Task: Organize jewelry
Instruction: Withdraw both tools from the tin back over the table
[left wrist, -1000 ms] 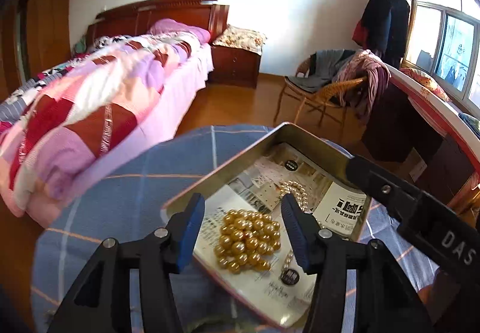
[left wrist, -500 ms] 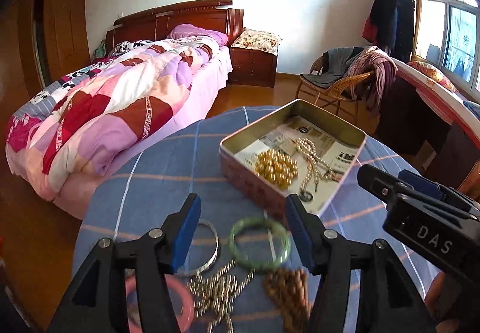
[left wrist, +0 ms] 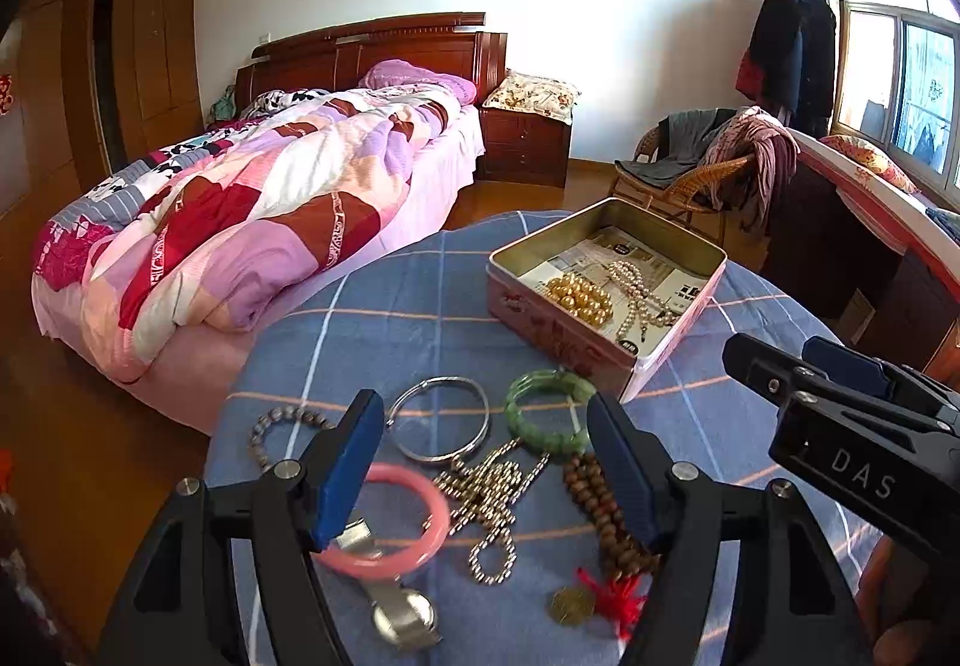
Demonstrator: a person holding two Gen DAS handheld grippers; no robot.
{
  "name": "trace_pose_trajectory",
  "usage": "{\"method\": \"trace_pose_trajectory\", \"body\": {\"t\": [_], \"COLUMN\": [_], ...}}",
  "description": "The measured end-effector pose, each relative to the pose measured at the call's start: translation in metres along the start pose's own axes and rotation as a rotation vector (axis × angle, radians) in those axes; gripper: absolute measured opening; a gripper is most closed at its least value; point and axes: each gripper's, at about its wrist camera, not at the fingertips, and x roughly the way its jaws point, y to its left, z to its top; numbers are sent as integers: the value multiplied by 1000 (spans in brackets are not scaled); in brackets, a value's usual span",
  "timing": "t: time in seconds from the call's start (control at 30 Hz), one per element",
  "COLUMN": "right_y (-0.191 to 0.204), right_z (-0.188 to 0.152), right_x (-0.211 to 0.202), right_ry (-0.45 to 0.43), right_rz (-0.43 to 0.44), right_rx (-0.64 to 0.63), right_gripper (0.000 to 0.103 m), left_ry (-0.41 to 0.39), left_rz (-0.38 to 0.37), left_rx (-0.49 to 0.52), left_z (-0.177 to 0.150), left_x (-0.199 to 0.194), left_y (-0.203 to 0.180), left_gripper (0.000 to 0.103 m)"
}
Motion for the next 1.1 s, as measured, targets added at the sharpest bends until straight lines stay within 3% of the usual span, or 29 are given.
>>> {"method": "trace_pose_trajectory", "body": {"t": [0.63,0.73,1.07,1.1], "right_y": [-1,2,3,3], "right_z": [-43,-45,-49,-49], "right_x": [-15,-16,-8,-8], "right_ry": [44,49,83,81], "right_rz": [29,41,54,49], "right_rx": [-25,-41,-16,-20], "right_gripper": [71,64,64,64], "left_ry": [102,116,174,196], "left_rz": [34,49,-85,-114], "left_rx": [-62,-105,-314,-345], "left_z": [-68,-68,-57,-56], "left_x": [-13,-8,21,29], "left_y": [60,71,99,102], "left_gripper": [71,71,71,66]}}
